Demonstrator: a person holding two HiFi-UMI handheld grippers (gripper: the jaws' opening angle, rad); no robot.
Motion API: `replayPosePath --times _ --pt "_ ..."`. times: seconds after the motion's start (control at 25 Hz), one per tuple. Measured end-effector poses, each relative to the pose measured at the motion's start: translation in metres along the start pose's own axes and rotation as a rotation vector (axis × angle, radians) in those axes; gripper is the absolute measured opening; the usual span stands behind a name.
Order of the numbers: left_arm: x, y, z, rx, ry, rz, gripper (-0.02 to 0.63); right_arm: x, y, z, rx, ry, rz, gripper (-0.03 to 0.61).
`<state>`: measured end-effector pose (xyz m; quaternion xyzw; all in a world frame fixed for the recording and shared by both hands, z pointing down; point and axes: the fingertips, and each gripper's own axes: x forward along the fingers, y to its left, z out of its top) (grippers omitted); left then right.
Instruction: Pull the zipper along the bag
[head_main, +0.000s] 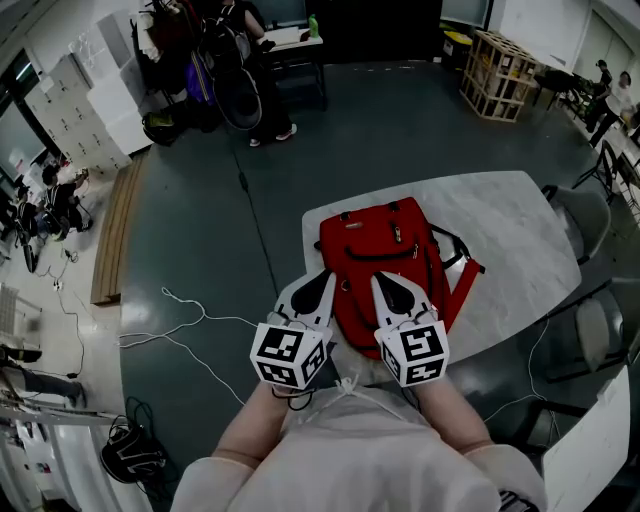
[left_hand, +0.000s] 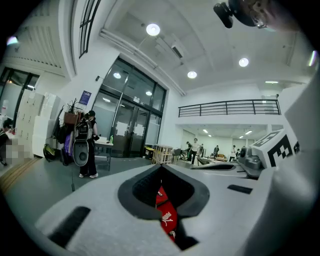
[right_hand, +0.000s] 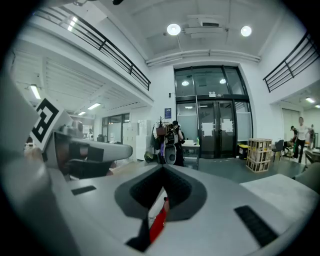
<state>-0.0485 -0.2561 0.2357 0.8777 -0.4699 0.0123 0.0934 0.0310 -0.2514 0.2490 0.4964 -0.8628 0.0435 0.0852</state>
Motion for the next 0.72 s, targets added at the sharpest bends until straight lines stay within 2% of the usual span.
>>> replayPosePath --times 0.2,0.72 --pt "0.0016 0.0015 -0.0050 -0.026 0.012 0.002 0.020 -0.0012 0.0003 -0.0022 0.011 -0.003 0.008 0.026" --pt "0.0089 -0.0084 -0.0108 0.000 0.027 -0.015 0.020 -0.0025 -0.0027 -0.0064 0.025 -0.001 0.008 0.026"
